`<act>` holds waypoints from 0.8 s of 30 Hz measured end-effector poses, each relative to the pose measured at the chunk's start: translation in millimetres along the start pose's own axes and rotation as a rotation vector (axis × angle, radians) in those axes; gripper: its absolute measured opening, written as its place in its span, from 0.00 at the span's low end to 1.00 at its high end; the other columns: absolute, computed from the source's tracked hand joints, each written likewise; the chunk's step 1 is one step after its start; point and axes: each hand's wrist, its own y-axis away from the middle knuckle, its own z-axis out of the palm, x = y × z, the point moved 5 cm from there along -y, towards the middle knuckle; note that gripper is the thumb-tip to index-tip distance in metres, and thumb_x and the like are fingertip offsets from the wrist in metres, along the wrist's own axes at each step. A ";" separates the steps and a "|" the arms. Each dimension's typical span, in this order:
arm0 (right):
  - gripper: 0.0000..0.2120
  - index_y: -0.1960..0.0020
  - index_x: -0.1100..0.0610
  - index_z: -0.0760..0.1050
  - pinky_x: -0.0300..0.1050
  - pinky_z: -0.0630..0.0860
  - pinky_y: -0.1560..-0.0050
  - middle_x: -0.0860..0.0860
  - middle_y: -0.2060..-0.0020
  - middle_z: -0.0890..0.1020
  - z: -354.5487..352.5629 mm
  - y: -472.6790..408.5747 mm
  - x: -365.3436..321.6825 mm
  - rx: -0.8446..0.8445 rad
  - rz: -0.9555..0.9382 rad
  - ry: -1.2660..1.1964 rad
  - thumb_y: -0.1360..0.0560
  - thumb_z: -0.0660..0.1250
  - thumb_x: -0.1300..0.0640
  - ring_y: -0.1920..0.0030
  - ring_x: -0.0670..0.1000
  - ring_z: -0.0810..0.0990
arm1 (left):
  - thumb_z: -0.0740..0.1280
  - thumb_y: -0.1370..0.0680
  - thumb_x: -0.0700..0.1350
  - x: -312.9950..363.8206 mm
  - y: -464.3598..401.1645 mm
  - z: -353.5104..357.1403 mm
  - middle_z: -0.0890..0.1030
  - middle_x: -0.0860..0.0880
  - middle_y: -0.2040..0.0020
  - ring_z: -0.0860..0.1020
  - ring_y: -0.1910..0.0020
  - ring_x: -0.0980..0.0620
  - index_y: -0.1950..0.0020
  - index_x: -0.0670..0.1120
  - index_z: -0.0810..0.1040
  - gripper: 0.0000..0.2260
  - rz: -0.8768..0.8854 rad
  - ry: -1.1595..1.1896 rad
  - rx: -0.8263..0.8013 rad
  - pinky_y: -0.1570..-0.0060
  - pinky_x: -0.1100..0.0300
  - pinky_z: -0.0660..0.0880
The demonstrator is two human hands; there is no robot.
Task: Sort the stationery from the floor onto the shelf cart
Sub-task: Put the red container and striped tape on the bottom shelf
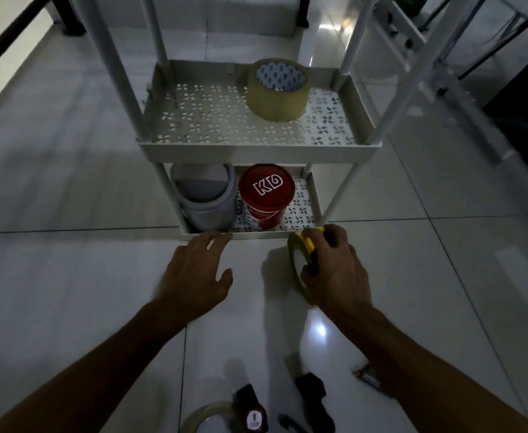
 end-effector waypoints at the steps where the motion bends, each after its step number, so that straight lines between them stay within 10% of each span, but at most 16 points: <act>1: 0.32 0.28 0.50 0.63 0.50 0.79 0.45 0.56 0.29 0.62 -3.6 -4.7 -3.2 0.023 0.010 -0.001 0.28 0.73 0.56 0.37 0.58 0.71 | 0.68 0.25 0.52 -0.5 0.3 -1.1 0.69 0.47 0.29 0.68 0.31 0.47 0.26 0.47 0.65 0.29 0.000 -0.004 0.008 0.35 0.51 0.66; 15: 0.18 0.36 0.55 0.73 0.52 0.79 0.52 0.58 0.39 0.73 -31.6 -66.2 -37.1 0.527 0.110 -0.031 0.25 0.70 0.53 0.44 0.59 0.75 | 0.63 0.24 0.56 -21.8 -30.2 31.1 0.57 0.48 0.22 0.56 0.24 0.49 0.22 0.48 0.53 0.34 0.103 -0.127 -0.165 0.26 0.54 0.54; 24: 0.24 0.27 0.52 0.63 0.55 0.72 0.38 0.57 0.28 0.63 3.1 -107.1 -30.3 0.236 -0.013 -0.070 0.21 0.63 0.54 0.33 0.63 0.68 | 0.62 0.22 0.56 -32.6 -40.2 44.1 0.53 0.48 0.21 0.53 0.23 0.50 0.21 0.47 0.46 0.37 0.046 -0.114 -0.293 0.24 0.53 0.51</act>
